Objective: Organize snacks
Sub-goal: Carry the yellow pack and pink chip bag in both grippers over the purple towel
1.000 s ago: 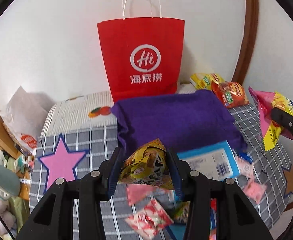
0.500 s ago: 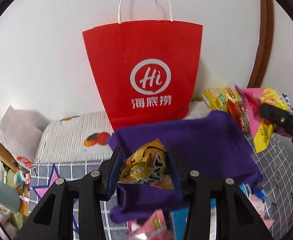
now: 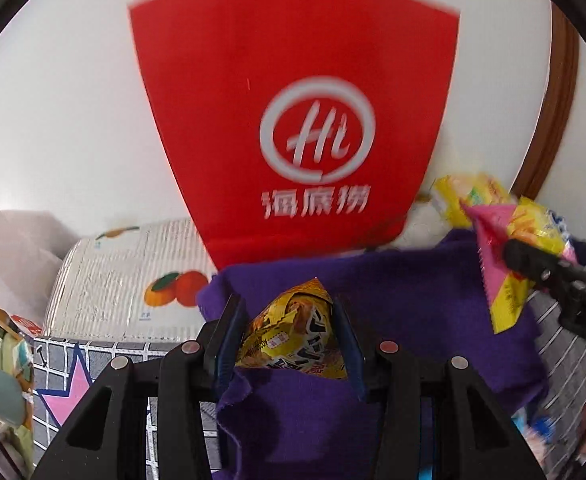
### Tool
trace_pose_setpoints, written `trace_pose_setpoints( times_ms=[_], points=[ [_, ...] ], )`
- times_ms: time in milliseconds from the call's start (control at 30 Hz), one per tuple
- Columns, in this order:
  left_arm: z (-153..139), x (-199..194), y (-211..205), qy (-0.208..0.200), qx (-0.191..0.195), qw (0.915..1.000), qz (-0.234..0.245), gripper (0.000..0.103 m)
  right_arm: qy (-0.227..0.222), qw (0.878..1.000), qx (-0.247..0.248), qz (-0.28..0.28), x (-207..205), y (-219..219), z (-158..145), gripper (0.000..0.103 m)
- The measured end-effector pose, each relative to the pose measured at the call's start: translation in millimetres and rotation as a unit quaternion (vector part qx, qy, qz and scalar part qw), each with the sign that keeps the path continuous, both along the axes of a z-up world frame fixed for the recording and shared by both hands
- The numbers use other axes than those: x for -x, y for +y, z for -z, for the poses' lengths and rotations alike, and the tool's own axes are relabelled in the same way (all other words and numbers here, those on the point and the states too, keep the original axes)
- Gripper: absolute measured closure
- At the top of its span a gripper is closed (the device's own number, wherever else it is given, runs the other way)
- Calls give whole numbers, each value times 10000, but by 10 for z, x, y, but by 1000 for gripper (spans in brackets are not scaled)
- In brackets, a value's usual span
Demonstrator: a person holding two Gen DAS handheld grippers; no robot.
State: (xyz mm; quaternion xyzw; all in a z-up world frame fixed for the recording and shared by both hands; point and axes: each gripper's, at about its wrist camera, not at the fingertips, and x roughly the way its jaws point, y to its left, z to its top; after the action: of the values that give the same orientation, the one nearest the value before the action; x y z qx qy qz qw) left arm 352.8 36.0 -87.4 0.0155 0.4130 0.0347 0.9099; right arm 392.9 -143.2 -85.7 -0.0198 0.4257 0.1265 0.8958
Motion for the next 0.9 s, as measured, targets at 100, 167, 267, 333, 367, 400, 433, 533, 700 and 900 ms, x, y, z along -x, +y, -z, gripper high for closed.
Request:
trace_pose_setpoints(
  times_ms=[100, 167, 267, 333, 367, 400, 433, 533, 700, 900],
  points=[
    [104, -46, 53, 113, -29, 9999, -123, 60, 180, 9997, 162, 31, -87, -1, 182, 33],
    [147, -68, 63, 180, 79, 9998, -67, 60, 303, 9992, 243, 75, -137, 6, 278, 33],
    [194, -90, 26, 230, 91, 9997, 17, 60, 427, 9985, 312, 131, -190, 0, 397, 33],
    [229, -108, -8, 270, 73, 9996, 51, 60, 495, 9982, 321, 143, -211, 3, 449, 33],
    [245, -114, -19, 296, 78, 9995, 73, 60, 524, 9979, 336, 149, -218, 5, 472, 33],
    [269, -123, -29, 337, 88, 9994, 88, 60, 541, 9978, 351, 147, -226, 8, 485, 33],
    [294, -137, -35, 371, 96, 9992, 87, 60, 556, 9977, 371, 141, -229, 11, 500, 33],
    [343, -157, -35, 448, 119, 9989, 84, 60, 620, 9969, 471, 152, -237, 28, 544, 33],
    [368, -159, -9, 542, 117, 9985, 47, 60, 653, 9961, 576, 112, -230, 62, 589, 33],
    [399, -164, -33, 608, 72, 9981, 103, 60, 686, 9956, 641, 67, -218, 87, 620, 33]
  ],
)
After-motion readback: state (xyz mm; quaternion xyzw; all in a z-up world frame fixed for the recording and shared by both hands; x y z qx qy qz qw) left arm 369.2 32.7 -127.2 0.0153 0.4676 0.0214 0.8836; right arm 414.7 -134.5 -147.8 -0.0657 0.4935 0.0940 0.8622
